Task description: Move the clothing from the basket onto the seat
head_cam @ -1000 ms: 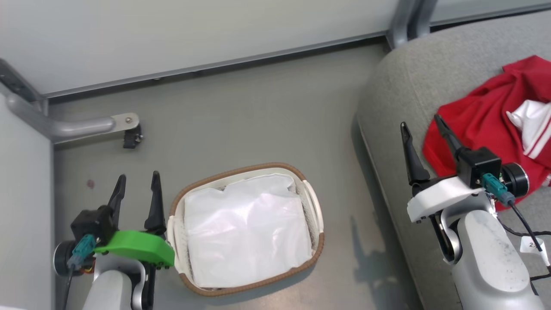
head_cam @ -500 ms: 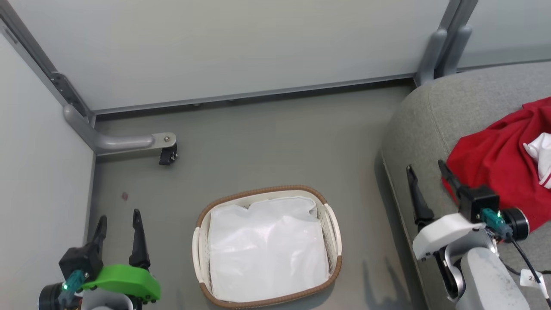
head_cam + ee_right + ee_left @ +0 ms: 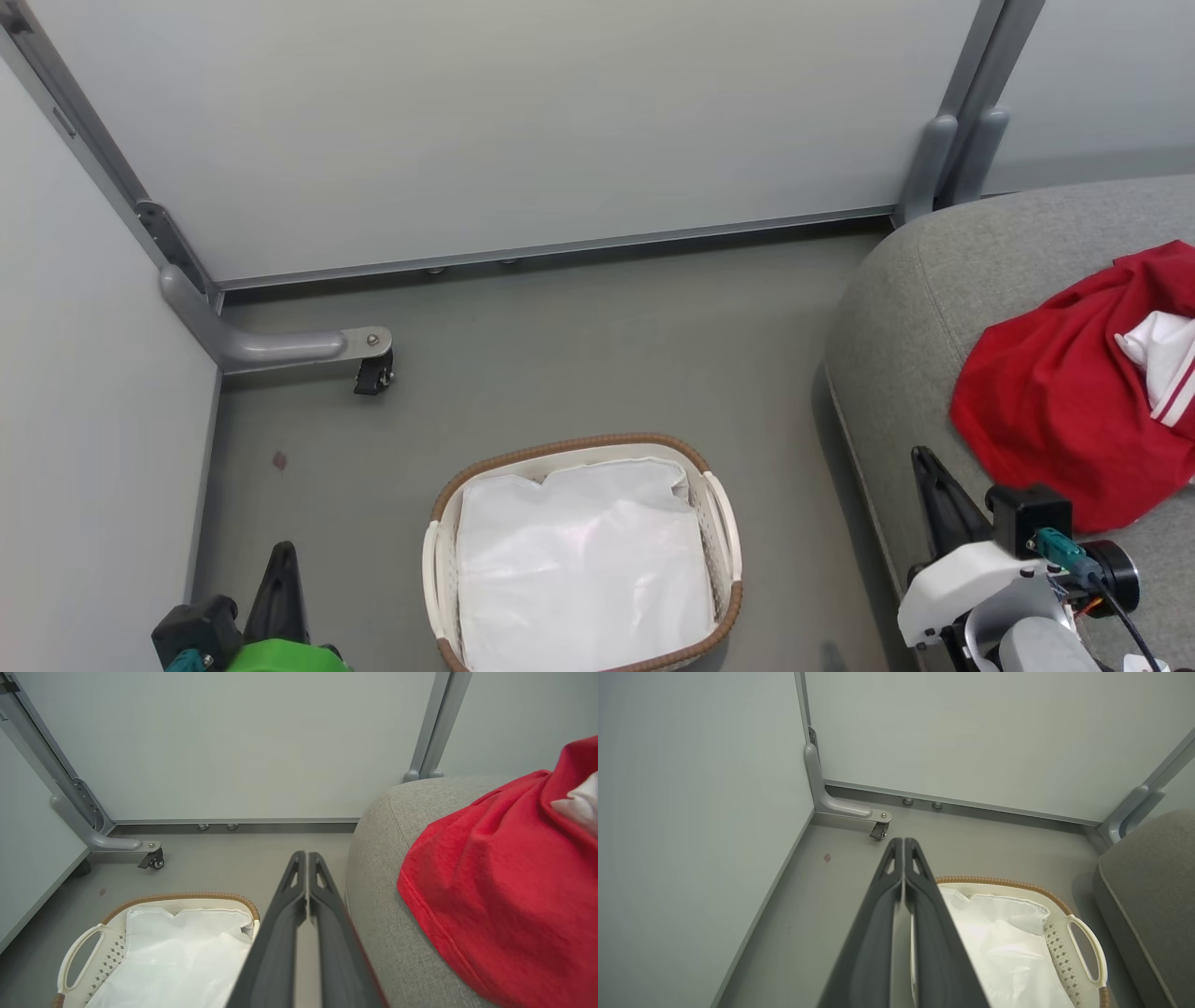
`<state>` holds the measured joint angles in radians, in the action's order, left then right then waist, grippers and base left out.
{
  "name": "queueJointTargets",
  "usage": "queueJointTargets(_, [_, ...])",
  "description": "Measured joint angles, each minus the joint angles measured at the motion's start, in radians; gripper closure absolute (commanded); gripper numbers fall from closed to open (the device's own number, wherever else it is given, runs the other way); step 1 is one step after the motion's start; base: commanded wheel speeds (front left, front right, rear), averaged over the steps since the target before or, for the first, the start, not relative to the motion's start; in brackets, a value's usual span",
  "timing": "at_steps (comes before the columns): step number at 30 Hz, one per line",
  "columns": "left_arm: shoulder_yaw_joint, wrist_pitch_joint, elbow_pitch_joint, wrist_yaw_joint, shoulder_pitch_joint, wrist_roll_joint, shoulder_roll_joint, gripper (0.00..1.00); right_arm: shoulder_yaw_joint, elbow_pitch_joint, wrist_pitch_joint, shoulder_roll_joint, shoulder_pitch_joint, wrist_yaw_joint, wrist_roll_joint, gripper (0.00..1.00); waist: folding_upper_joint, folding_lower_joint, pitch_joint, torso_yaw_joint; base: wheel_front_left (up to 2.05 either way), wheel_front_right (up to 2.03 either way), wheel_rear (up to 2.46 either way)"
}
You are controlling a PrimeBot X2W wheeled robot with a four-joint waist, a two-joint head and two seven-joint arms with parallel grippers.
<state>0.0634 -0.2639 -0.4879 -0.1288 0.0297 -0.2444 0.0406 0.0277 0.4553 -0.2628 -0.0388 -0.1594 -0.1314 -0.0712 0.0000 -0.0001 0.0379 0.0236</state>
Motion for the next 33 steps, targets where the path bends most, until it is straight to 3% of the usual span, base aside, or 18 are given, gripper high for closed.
queueJointTargets(33, [0.017,0.147,0.083,0.0,0.005,-0.523,-0.001,1.0,0.031,-0.069,0.147,0.001,0.024,0.0,-0.591,1.0,0.0,0.0,-0.009,-0.006,0.0,0.0,0.0])
